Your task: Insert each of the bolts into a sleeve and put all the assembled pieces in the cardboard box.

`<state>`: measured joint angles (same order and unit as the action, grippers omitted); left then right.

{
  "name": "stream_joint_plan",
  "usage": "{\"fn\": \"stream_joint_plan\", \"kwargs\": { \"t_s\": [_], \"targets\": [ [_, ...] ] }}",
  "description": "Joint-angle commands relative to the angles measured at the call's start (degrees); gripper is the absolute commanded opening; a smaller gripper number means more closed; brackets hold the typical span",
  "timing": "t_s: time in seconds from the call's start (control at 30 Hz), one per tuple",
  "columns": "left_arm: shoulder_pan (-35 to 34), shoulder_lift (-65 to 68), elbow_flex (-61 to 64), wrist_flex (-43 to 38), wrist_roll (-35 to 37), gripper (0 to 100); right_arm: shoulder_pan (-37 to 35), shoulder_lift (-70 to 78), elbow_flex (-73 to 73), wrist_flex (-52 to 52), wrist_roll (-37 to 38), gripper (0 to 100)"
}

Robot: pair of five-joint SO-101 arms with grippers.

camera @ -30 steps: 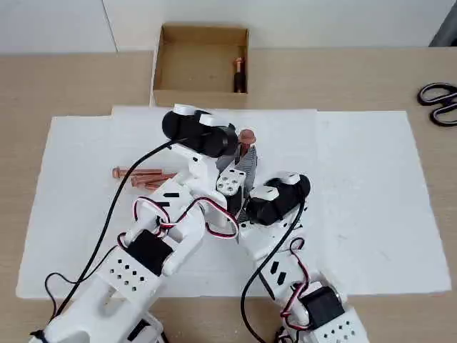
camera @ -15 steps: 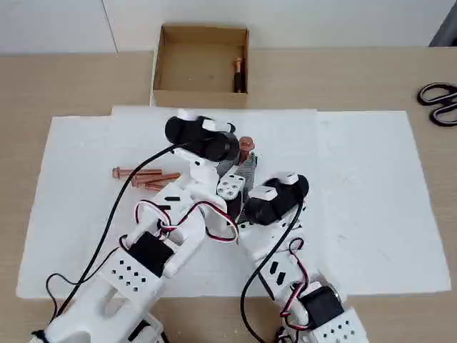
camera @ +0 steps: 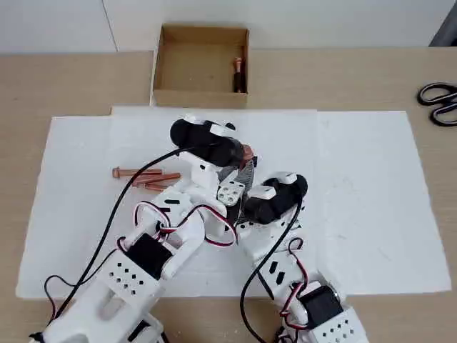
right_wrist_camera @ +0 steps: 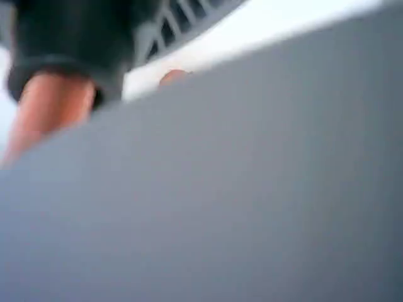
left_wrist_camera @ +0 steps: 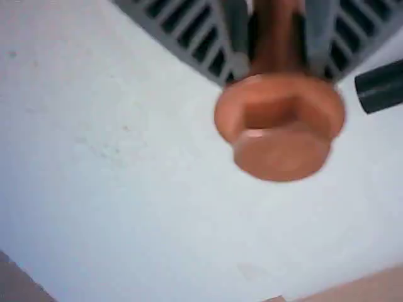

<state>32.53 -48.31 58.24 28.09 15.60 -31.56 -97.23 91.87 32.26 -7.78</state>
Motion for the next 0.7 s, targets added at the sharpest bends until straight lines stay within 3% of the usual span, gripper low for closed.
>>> {"fn": "stream_joint_plan", "kwargs": {
  "t_s": [0.0,0.67],
  "targets": [
    [-0.5,-0.5,-0.2,1.5,-0.7,1,0.5,-1.1,-0.7,-1.0,-0.4,0.4],
    [-0.6,-0.5,-0.5,7.4,-0.8,1,2.3,-1.4,-0.7,-1.0,-0.4,0.4]
  ]
}}
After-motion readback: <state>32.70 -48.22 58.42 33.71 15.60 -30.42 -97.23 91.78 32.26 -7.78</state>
